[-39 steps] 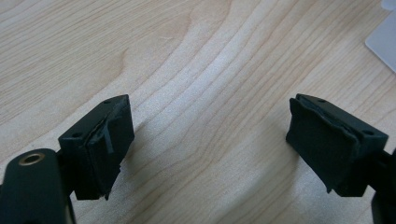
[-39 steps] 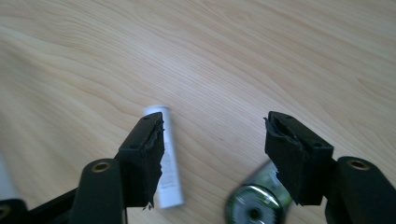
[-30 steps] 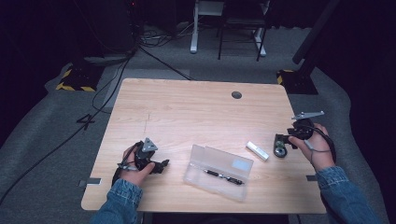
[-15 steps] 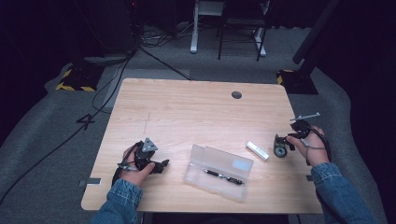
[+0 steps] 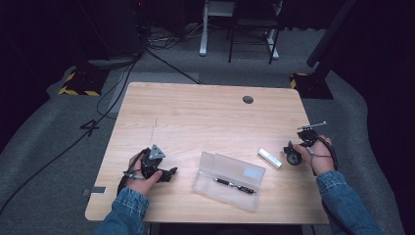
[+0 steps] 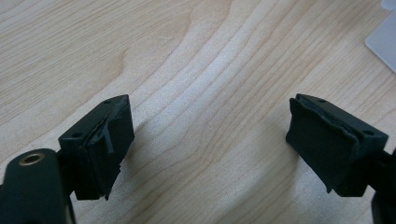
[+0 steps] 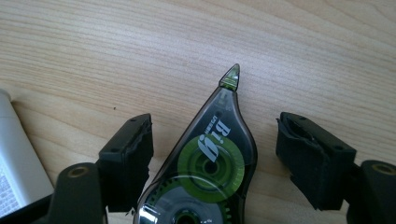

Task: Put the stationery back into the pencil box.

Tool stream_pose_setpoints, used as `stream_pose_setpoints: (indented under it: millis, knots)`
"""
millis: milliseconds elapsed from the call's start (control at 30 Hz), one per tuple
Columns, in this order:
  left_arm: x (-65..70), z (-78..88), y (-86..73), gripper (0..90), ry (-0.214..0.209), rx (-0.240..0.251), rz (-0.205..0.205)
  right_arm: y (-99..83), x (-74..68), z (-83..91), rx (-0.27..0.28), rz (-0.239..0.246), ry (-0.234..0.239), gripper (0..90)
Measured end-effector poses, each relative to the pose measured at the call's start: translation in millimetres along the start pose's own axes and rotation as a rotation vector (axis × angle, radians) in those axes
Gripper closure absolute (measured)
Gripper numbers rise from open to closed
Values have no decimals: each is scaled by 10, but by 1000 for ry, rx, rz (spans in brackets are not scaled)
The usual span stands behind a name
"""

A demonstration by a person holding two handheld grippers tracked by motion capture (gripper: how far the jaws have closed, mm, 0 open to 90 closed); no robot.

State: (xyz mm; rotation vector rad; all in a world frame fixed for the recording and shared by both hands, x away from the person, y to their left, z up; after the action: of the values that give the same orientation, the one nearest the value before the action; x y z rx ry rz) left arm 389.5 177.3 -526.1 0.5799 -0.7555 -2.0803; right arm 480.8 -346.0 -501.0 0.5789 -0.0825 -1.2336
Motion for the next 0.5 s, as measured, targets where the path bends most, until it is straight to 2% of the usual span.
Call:
stream_pose_setpoints:
  millis: [233, 400, 500]
  knots:
    - [2, 0, 0, 149, -1, 0, 0, -43, -68, 7, -44, 16, -51, 304]
    - [4, 2, 0, 148, -1, -1, -2, -23, -96, 24, -57, 16, -48, 471]
    - [4, 2, 0, 148, -2, -1, -2, -13, -100, 34, -69, 28, -41, 509]
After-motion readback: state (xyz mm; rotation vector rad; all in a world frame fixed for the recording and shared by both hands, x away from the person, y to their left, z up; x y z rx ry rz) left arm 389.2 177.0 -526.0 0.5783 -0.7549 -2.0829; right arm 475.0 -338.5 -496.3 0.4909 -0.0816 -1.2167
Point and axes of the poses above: each handheld gripper's, and its own axes: z roughly backward along the jaws, y roughly out of its top, x roughly to its right, the point moved 3 cm from there along -z, roughly forward along the jaws, and after that the axes turned 12 degrees about y, right-handed, at the moved point
